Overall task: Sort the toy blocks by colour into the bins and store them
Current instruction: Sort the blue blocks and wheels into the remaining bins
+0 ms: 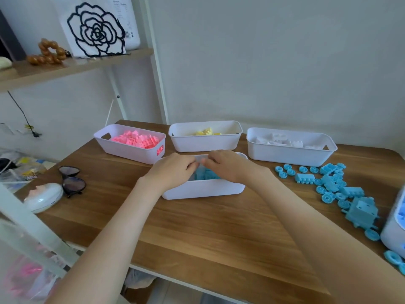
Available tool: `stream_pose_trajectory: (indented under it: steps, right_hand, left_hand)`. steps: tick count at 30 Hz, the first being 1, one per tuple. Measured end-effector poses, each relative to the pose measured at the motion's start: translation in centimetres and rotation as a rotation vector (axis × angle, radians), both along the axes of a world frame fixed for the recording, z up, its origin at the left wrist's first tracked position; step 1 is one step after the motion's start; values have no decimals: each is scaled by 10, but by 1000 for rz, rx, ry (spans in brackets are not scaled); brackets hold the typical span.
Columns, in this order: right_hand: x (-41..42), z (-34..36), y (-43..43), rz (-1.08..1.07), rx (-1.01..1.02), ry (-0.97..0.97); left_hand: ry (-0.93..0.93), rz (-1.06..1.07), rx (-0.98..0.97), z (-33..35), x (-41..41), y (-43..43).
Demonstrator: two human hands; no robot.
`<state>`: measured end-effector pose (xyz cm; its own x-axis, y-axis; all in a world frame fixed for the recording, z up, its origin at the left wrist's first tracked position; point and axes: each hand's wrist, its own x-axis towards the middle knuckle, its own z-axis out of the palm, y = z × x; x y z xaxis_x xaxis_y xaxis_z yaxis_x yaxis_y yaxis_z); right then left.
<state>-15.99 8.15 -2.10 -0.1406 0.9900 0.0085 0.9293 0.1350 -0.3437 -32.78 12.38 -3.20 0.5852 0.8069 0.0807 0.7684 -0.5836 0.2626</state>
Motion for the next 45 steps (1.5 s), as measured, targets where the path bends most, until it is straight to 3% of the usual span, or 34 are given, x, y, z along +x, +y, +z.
stream_pose_trajectory:
  steps: [5, 10, 13, 16, 19, 22, 28, 33, 40, 45]
  right_hand:
    - [32, -8, -31, -46, 276, 108]
    - [82, -21, -71, -580, 399, -3]
    - [119, -38, -90, -819, 363, -129]
    - [142, -52, -105, -904, 222, -207]
    - [157, -59, -110, -896, 84, -307]
    - [163, -61, -104, -872, 2, -265]
    - [163, -80, -101, -772, 107, -362]
    - [162, -82, -98, -743, 276, -331]
    - [169, -83, -98, -792, 173, -264]
    - [165, -79, -98, -687, 279, -310]
  left_hand:
    - [-39, 29, 213, 6, 16, -15]
    - [-438, -183, 494, -1, 61, -59]
    - [-520, -367, 429, -13, 100, -83]
    - [-399, -423, 279, -27, 138, -98]
    - [-157, -343, 119, -43, 167, -96]
    - [-36, -307, 61, -53, 188, -85]
    - [-48, -265, 26, -68, 216, -61]
    - [-70, -343, 121, -80, 219, -58]
    - [-155, -305, 171, -79, 216, -58]
    - [-142, -304, 160, -78, 216, -58]
